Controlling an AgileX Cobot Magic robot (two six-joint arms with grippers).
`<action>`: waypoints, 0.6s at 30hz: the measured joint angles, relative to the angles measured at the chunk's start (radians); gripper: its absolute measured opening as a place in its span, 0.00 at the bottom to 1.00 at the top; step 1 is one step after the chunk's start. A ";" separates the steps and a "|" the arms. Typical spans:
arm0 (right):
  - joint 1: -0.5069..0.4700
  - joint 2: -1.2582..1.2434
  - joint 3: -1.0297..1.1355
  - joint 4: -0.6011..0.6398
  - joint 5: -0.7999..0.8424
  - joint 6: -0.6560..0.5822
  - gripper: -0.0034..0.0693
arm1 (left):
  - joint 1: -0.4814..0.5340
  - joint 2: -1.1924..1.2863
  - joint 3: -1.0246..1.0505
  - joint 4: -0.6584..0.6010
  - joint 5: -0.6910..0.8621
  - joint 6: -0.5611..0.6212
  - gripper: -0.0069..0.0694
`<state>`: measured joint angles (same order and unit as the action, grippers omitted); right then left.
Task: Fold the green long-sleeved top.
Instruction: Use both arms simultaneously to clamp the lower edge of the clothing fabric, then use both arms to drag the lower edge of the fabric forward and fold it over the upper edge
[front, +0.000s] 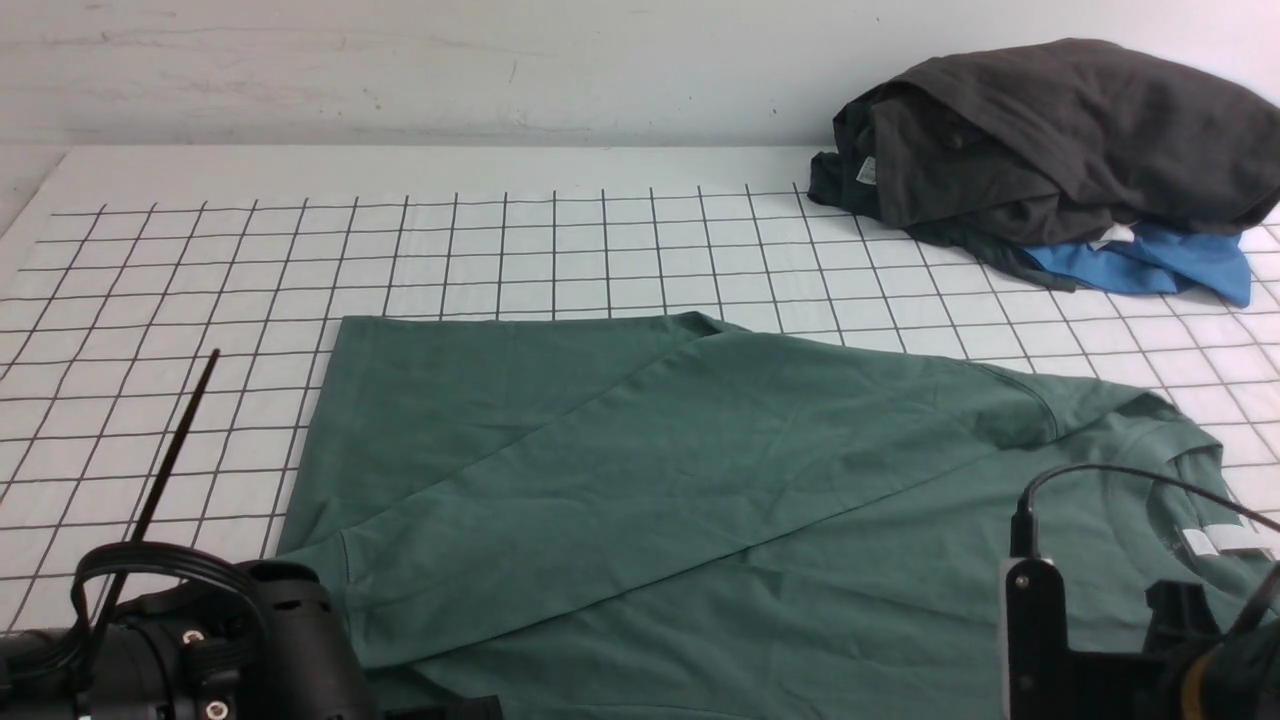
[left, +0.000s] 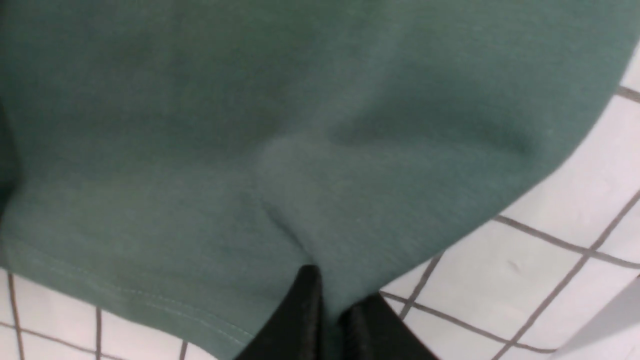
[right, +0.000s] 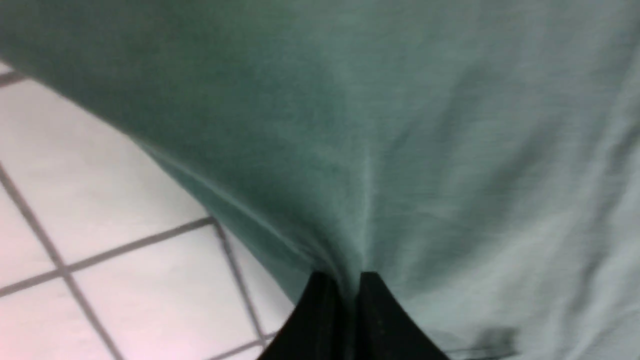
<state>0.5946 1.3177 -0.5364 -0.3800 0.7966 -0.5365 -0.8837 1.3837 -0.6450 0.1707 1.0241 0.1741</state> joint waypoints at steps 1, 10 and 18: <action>0.000 -0.008 -0.023 0.002 0.013 -0.010 0.06 | 0.013 0.001 -0.011 -0.002 0.012 -0.001 0.11; -0.129 -0.012 -0.229 0.097 0.079 -0.149 0.06 | 0.284 0.003 -0.220 0.000 0.055 0.122 0.11; -0.340 0.087 -0.477 0.318 0.116 -0.321 0.06 | 0.500 0.069 -0.508 -0.025 0.074 0.292 0.11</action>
<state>0.2546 1.4051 -1.0136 -0.0616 0.9125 -0.8575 -0.3839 1.4528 -1.1531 0.1455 1.0981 0.4664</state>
